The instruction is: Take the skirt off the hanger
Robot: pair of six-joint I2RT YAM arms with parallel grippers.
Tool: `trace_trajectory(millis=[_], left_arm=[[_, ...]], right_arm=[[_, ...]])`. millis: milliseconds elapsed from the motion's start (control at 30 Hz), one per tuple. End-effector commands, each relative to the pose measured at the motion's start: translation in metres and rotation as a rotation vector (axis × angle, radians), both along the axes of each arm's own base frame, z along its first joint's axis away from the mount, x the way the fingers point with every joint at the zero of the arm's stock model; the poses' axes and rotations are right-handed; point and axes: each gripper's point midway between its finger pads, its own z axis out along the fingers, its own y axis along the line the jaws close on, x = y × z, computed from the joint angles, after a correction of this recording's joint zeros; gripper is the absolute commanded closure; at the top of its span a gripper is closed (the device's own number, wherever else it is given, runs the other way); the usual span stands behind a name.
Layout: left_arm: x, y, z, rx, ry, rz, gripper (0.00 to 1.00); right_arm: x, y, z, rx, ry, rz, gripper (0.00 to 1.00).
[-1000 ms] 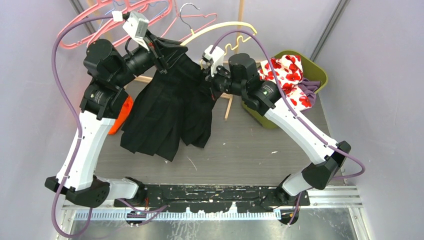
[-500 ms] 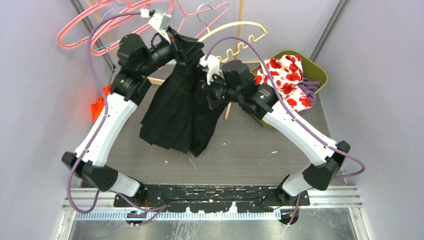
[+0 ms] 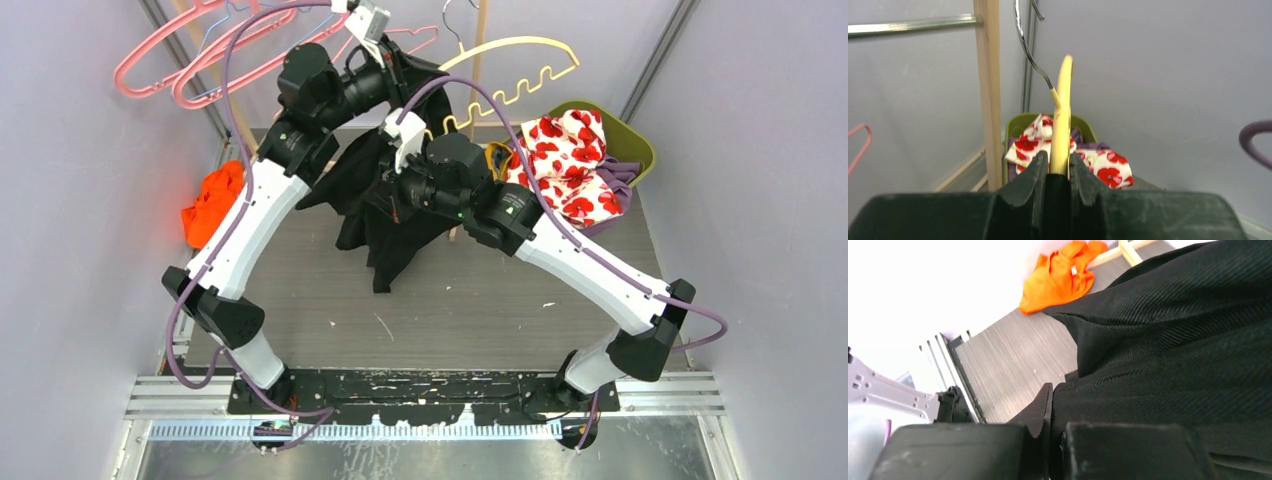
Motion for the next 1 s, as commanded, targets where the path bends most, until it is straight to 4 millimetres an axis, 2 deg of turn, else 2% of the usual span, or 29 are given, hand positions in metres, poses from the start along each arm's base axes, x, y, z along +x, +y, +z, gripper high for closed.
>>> trace_trajectory(millis=[0, 100, 167, 300, 433, 667, 800, 967], left_arm=[[-0.054, 0.051, 0.151, -0.254, -0.395, 0.086, 1.00], [-0.080, 0.070, 0.180, -0.290, -0.442, 0.104, 1.00], [-0.095, 0.082, 0.192, -0.314, -0.443, 0.111, 1.00], [-0.124, 0.094, 0.200, -0.341, -0.448, 0.076, 1.00], [-0.148, 0.112, 0.203, -0.381, -0.480, 0.087, 1.00], [-0.211, 0.174, 0.232, -0.473, -0.606, 0.213, 1.00], [-0.223, 0.190, 0.235, -0.502, -0.637, 0.257, 1.00], [-0.231, 0.197, 0.242, -0.467, -0.681, 0.287, 1.00]], right_arm=[[-0.053, 0.031, -0.049, -0.064, 0.140, 0.182, 0.99], [-0.051, 0.034, -0.067, -0.090, 0.166, 0.169, 0.99], [-0.047, 0.035, -0.072, -0.101, 0.169, 0.153, 0.99], [-0.040, 0.039, -0.072, -0.112, 0.136, 0.131, 0.99], [-0.038, 0.040, -0.087, -0.140, 0.150, 0.099, 0.99], [-0.033, 0.042, -0.125, -0.196, 0.183, 0.071, 0.99], [-0.031, 0.049, -0.139, -0.224, 0.205, 0.079, 0.99], [-0.031, 0.048, -0.162, -0.273, 0.236, 0.072, 0.99]])
